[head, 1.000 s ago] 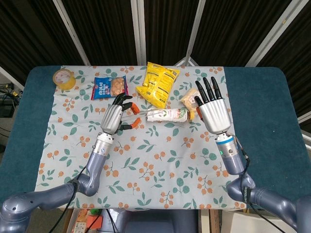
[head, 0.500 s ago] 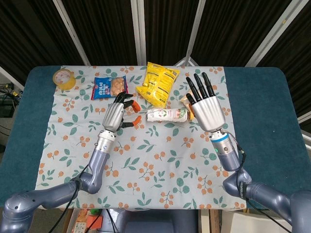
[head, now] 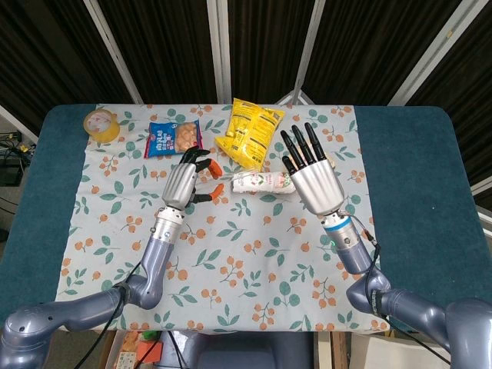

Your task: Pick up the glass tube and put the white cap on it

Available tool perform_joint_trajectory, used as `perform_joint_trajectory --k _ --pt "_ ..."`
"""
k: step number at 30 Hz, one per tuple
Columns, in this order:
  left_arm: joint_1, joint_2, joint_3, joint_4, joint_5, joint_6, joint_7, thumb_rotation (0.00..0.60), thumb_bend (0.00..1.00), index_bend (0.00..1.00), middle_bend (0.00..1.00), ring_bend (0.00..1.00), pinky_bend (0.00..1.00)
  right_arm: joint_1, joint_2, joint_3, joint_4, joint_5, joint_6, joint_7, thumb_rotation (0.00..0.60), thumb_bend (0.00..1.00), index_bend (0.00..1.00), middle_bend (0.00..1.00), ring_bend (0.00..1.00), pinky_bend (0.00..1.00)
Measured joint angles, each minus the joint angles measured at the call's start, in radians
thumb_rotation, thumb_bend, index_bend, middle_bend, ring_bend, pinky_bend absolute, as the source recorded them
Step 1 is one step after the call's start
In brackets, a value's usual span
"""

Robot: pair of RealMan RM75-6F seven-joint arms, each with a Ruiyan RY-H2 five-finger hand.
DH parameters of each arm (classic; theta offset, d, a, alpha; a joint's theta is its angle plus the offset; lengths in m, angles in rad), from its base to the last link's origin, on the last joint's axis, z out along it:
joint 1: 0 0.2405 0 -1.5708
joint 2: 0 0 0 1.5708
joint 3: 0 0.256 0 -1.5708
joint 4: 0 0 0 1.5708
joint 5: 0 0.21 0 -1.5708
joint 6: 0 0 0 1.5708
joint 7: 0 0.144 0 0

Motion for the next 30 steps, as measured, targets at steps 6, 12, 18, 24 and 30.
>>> perform_joint_trajectory --k 6,12,18,24,30 --pt "0.008 -0.003 -0.003 -0.023 -0.018 0.002 0.024 0.6 0.73 0.69 0.66 0.19 0.11 0.005 -0.009 0.001 -0.007 0.004 0.006 -0.01 0.6 0.42 0.66 0.18 0.0 0.0" --pt "0.015 0.001 0.003 -0.044 -0.017 0.006 0.037 0.6 0.73 0.69 0.66 0.19 0.11 0.015 -0.018 0.001 -0.021 0.008 0.004 -0.029 0.6 0.42 0.66 0.18 0.0 0.0" --pt "0.018 0.005 0.001 -0.057 -0.019 0.009 0.045 0.6 0.73 0.69 0.66 0.19 0.11 0.022 -0.024 0.0 -0.026 0.01 -0.002 -0.043 0.6 0.42 0.66 0.18 0.0 0.0" --pt "0.02 0.007 0.0 -0.071 -0.022 0.01 0.055 0.6 0.73 0.69 0.66 0.19 0.11 0.027 -0.034 -0.003 -0.025 0.017 -0.007 -0.054 0.6 0.42 0.66 0.18 0.0 0.0" --pt "0.019 0.006 -0.003 -0.077 -0.024 0.01 0.058 0.6 0.73 0.68 0.66 0.19 0.11 0.031 -0.044 -0.004 -0.013 0.024 -0.012 -0.057 0.6 0.42 0.66 0.18 0.0 0.0"
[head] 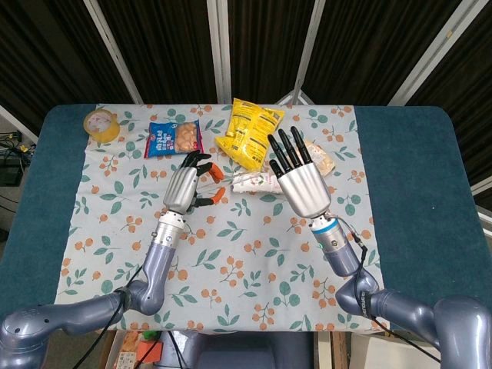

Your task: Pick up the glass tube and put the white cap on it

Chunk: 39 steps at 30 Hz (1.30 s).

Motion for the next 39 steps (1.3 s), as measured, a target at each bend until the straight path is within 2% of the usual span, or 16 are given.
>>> perform_joint_trajectory --k 39 --pt "-0.001 -0.018 -0.017 -0.027 -0.033 0.004 0.052 0.6 0.73 0.68 0.66 0.19 0.11 0.024 -0.022 -0.003 0.018 0.012 -0.001 -0.001 0.6 0.42 0.66 0.18 0.0 0.0"
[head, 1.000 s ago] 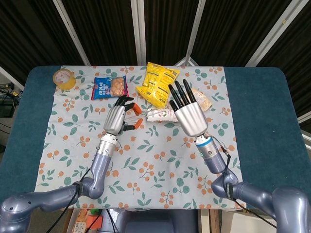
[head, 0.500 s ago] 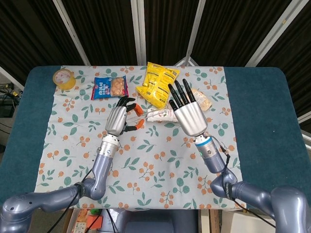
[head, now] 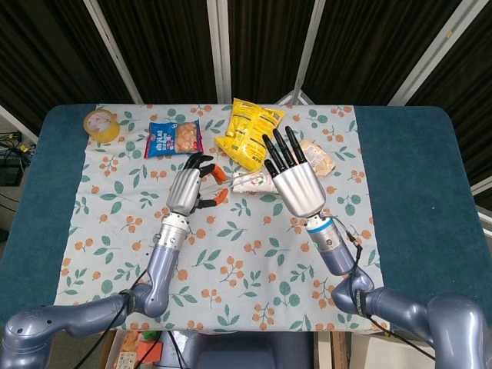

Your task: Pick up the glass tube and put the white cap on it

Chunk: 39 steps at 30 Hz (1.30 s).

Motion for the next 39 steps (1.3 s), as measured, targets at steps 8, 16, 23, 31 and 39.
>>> perform_joint_trajectory --k 8,16,23,31,39 --pt "0.003 0.002 0.002 -0.007 0.003 0.001 -0.001 0.6 0.73 0.68 0.66 0.19 0.11 0.004 -0.002 0.003 0.006 0.005 -0.003 -0.001 0.6 0.42 0.66 0.18 0.0 0.0" --pt "0.003 0.001 0.0 -0.014 -0.001 0.002 0.008 0.6 0.73 0.68 0.66 0.19 0.11 0.006 -0.003 0.0 0.001 0.005 -0.002 -0.003 0.6 0.42 0.66 0.18 0.0 0.0" --pt "0.001 -0.006 -0.005 -0.021 -0.007 0.006 0.02 0.6 0.73 0.68 0.66 0.19 0.11 0.002 -0.002 -0.005 -0.004 0.005 0.0 -0.006 0.6 0.42 0.66 0.18 0.0 0.0" --pt "0.001 -0.012 -0.009 -0.024 -0.016 0.009 0.028 0.6 0.73 0.68 0.66 0.19 0.11 -0.003 -0.004 -0.012 -0.008 0.004 0.001 -0.006 0.6 0.42 0.66 0.18 0.0 0.0" --pt "-0.002 -0.019 -0.017 -0.027 -0.021 0.016 0.035 0.6 0.73 0.68 0.66 0.19 0.11 -0.006 -0.002 -0.015 -0.015 0.0 0.006 -0.004 0.6 0.42 0.66 0.18 0.0 0.0"
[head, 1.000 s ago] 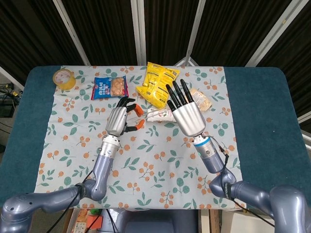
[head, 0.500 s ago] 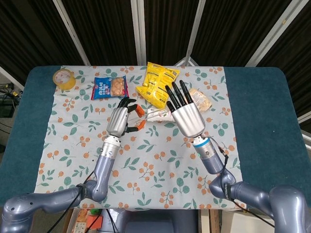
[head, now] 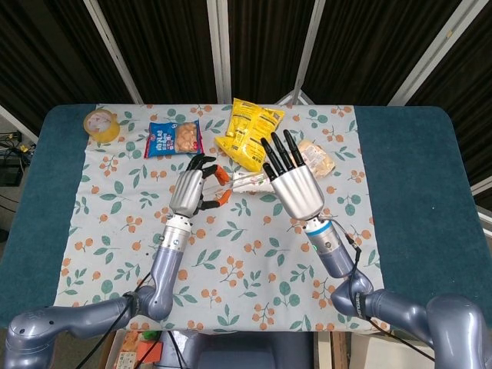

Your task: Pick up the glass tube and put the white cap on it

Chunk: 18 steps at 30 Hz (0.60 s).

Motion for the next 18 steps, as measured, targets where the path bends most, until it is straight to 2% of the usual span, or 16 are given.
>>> perform_joint_trajectory --k 18 --pt "-0.002 -0.015 -0.01 -0.001 -0.013 0.011 0.022 0.6 0.73 0.68 0.66 0.2 0.11 0.0 0.012 0.003 -0.022 -0.006 0.002 -0.003 0.6 0.42 0.66 0.18 0.0 0.0"
